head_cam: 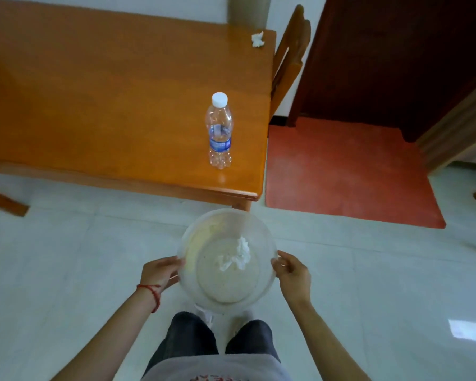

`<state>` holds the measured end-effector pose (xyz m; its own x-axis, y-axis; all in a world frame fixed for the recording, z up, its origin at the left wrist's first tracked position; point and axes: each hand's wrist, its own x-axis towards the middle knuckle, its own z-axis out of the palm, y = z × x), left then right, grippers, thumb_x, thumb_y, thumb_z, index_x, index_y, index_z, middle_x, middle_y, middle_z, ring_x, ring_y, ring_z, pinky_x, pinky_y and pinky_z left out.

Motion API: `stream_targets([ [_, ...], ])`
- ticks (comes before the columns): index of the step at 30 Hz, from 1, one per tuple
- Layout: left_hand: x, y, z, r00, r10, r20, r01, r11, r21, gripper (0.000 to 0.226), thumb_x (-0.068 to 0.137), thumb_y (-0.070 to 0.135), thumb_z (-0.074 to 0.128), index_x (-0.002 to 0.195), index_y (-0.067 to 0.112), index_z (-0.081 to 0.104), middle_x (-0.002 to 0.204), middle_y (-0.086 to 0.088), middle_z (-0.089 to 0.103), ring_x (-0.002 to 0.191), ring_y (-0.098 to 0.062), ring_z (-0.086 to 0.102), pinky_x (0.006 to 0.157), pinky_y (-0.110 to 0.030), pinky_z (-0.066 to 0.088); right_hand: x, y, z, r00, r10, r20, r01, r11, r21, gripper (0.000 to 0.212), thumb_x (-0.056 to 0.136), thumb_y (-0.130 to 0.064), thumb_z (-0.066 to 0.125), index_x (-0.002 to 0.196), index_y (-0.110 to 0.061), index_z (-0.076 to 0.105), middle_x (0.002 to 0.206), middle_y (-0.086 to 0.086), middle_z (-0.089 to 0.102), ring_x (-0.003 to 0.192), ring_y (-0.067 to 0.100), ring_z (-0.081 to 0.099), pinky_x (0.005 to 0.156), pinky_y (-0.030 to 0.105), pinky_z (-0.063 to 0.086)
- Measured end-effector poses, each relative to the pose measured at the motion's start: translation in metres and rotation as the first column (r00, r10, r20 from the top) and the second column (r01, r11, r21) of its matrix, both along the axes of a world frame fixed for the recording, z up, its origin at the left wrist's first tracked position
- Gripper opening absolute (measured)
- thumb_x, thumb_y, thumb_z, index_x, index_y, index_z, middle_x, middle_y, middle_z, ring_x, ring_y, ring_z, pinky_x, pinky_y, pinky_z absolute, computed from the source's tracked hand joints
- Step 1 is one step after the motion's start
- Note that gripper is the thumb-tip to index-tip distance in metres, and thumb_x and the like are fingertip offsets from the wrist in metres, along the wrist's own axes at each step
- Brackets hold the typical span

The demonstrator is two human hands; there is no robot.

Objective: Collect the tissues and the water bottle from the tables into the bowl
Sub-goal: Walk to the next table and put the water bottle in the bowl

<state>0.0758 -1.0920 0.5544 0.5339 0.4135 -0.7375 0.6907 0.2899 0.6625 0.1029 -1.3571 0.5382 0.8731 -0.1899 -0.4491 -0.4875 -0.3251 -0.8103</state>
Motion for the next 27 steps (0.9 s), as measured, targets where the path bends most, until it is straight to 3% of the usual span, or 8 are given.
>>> stream_targets([
  [11, 0.009, 0.043, -0.010, 0.998, 0.061, 0.034, -0.062, 0.998, 0.024, 0.030, 0.075, 0.002, 0.066, 0.103, -0.009, 0.064, 0.098, -0.020, 0.065, 0.086, -0.032, 0.062, 0.082, -0.036, 0.050, 0.041, 0.041, -0.003, 0.988, 0.154, -0.024, -0.155, 0.987, -0.037, 0.030, 0.084, -0.023, 0.061, 0.112, -0.016, 0.063, 0.094, 0.003, 0.071, 0.087, 0.018, 0.065, 0.084, 0.032, 0.053],
  [16, 0.024, 0.057, -0.008, 0.997, 0.060, 0.054, -0.061, 0.998, 0.021, 0.027, 0.078, 0.002, 0.064, 0.104, -0.006, 0.063, 0.097, -0.018, 0.064, 0.088, -0.034, 0.060, 0.080, -0.037, 0.050, 0.063, 0.057, 0.012, 0.978, 0.207, 0.002, -0.206, 0.972, -0.112, 0.037, 0.084, -0.026, 0.062, 0.119, -0.013, 0.059, 0.109, 0.005, 0.068, 0.088, 0.013, 0.059, 0.076, 0.017, 0.043],
  [20, 0.031, 0.066, -0.009, 0.997, 0.058, 0.058, -0.058, 0.998, 0.001, 0.022, 0.079, -0.001, 0.061, 0.101, -0.005, 0.064, 0.080, -0.011, 0.062, 0.085, -0.033, 0.058, 0.064, -0.030, 0.051, 0.096, 0.075, 0.041, 0.984, 0.109, 0.144, -0.096, 0.991, -0.097, 0.048, 0.080, -0.028, 0.068, 0.123, -0.011, 0.055, 0.124, 0.009, 0.061, 0.099, 0.014, 0.055, 0.086, 0.024, 0.042],
  [24, 0.032, 0.073, -0.011, 0.998, 0.049, 0.043, -0.049, 0.999, 0.004, 0.016, 0.079, -0.002, 0.061, 0.094, 0.001, 0.065, 0.079, -0.009, 0.063, 0.081, -0.029, 0.060, 0.058, -0.025, 0.054, 0.152, 0.106, 0.081, 0.944, 0.053, 0.325, -0.070, 0.997, 0.043, 0.064, 0.075, -0.028, 0.073, 0.132, -0.015, 0.046, 0.135, 0.003, 0.053, 0.119, 0.012, 0.051, 0.094, 0.025, 0.041],
  [27, 0.033, 0.076, -0.010, 0.998, 0.041, 0.040, -0.042, 0.999, 0.008, 0.011, 0.078, -0.001, 0.061, 0.085, 0.006, 0.067, 0.081, -0.012, 0.065, 0.077, -0.028, 0.062, 0.055, -0.023, 0.055, 0.188, 0.131, 0.100, 0.902, 0.076, 0.424, -0.105, 0.994, 0.044, 0.074, 0.072, -0.030, 0.075, 0.136, -0.020, 0.038, 0.142, 0.000, 0.045, 0.128, 0.012, 0.042, 0.102, 0.026, 0.038],
])
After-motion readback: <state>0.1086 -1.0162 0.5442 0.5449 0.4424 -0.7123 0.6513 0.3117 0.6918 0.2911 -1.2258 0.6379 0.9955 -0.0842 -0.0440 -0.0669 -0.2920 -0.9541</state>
